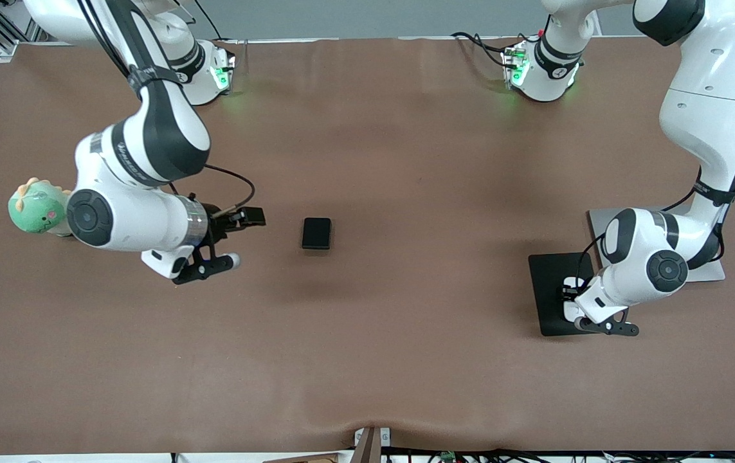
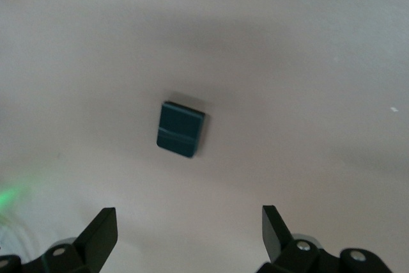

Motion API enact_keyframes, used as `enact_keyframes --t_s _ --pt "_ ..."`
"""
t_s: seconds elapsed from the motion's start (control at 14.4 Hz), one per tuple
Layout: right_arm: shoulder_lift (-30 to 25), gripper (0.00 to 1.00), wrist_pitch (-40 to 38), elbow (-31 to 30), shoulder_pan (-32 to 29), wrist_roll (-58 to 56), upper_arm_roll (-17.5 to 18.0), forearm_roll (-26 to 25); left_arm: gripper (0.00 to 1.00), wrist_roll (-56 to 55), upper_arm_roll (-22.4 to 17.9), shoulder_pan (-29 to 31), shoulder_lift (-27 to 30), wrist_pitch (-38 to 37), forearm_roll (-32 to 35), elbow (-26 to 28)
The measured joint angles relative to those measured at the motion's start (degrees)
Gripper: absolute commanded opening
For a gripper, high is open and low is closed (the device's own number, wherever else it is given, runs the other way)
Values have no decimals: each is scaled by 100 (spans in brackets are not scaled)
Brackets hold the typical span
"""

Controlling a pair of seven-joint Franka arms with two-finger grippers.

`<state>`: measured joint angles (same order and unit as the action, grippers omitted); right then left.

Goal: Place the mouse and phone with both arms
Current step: 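Lower the mouse onto the pad while the right gripper reaches the phone, then grasp the black phone with the right gripper while the left gripper withdraws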

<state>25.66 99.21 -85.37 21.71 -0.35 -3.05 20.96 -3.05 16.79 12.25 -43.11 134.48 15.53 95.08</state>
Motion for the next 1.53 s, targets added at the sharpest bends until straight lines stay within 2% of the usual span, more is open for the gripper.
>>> enact_keyframes --t_s 0.35,0.49,0.83,1.04,1.25,1.39,1.53 --pt "385 100 377 -178 607 89 -3 0 100 -40 9 -4 9 5 3 -58" --pt "540 100 783 -330 768 90 -6 -4 100 -40 43 -9 143 -9 5 -145" --pt "953 100 1988 -807 1101 91 -5 -5 100 -40 226 -16 1059 -991 5 -390" --pt "1101 100 2644 -1311 1347 249 -6 -5 100 -40 341 -18 1696 -1657 5 -418" --pt "1099 100 2784 -1550 1365 902 -40 -5 100 -40 339 -36 2313 -2265 -108 -431" --pt "1086 100 2769 -1550 1371 1542 -43 -5 100 -34 90 -262 2700 -2650 -457 -432" --pt "1080 100 2759 -1552 1415 1878 -36 -5 100 -28 -528 -879 3072 -3100 -923 -434"
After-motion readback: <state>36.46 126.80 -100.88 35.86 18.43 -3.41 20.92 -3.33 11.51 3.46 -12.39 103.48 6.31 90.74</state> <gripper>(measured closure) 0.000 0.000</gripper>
